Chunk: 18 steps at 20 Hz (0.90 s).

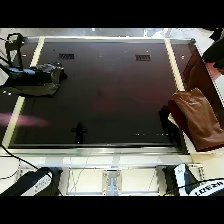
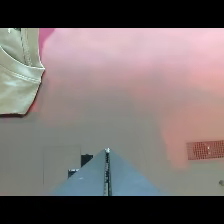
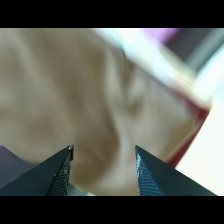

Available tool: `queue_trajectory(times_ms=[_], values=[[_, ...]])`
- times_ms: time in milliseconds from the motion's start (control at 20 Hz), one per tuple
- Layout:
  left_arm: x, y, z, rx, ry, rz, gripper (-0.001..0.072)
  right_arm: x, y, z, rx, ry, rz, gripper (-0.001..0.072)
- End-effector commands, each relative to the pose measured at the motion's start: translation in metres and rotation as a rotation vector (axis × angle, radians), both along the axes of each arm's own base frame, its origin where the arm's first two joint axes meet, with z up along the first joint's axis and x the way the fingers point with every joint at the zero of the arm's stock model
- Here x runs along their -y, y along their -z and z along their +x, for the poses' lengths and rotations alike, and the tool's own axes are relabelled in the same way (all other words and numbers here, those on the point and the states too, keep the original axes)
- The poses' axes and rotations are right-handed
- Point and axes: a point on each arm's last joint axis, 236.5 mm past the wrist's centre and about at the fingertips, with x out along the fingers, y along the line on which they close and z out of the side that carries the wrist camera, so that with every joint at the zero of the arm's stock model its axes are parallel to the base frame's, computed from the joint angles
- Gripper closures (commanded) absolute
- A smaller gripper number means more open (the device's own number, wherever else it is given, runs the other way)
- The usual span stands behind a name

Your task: Fold the shirts.

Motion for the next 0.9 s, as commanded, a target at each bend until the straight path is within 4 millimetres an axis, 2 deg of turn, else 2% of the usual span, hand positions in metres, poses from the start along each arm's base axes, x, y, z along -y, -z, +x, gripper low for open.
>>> queue_trajectory(times_ms=[0, 50, 100, 150, 250, 350, 450, 550, 700, 850], values=[[0.001, 0.003, -0.003, -0.016, 0.003, -0.002, 0.0697, -0.024, -0.139, 0.036, 0.334, -0.054, -0.178, 0.0262], [0.001, 0.003, -0.003, -0.016, 0.003, -0.002, 0.0697, -0.053, -0.168, 0.055, 0.449, -0.156, -0.163, 0.0362], [0.001, 0.003, -0.003, -0.016, 0.003, -0.002, 0.0697, -0.088, -0.187, 0.072, 0.541, -0.292, -0.132, 0.0612], [0.001, 0.003, -0.003, -0.016, 0.003, -0.002, 0.0697, -0.126, -0.198, 0.085, 0.606, -0.457, -0.094, 0.0705], [0.002, 0.003, -0.003, -0.016, 0.005, -0.008, 0.0697, -0.180, -0.194, 0.094, 0.609, -0.711, -0.038, 0.0703], [0.003, 0.003, -0.003, -0.017, 0.005, -0.010, 0.0697, -0.218, -0.167, 0.095, 0.512, -0.890, 0.047, 0.0703], [0.005, 0.009, -0.011, -0.062, 0.013, -0.017, 0.0697, -0.229, -0.141, 0.100, 0.406, -0.959, 0.058, 0.0702], [0.006, 0.019, -0.024, -0.131, 0.022, -0.015, 0.0697, -0.226, -0.122, 0.104, 0.315, -0.969, 0.036, 0.0702], [0.006, 0.021, -0.027, -0.145, 0.024, -0.014, 0.0697, -0.241, -0.127, 0.112, 0.351, -1.000, 0.055, 0.0702], [0.006, 0.021, -0.027, -0.145, 0.024, -0.014, 0.0697, -0.240, -0.129, 0.115, 0.366, -0.994, 0.048, 0.0701]])
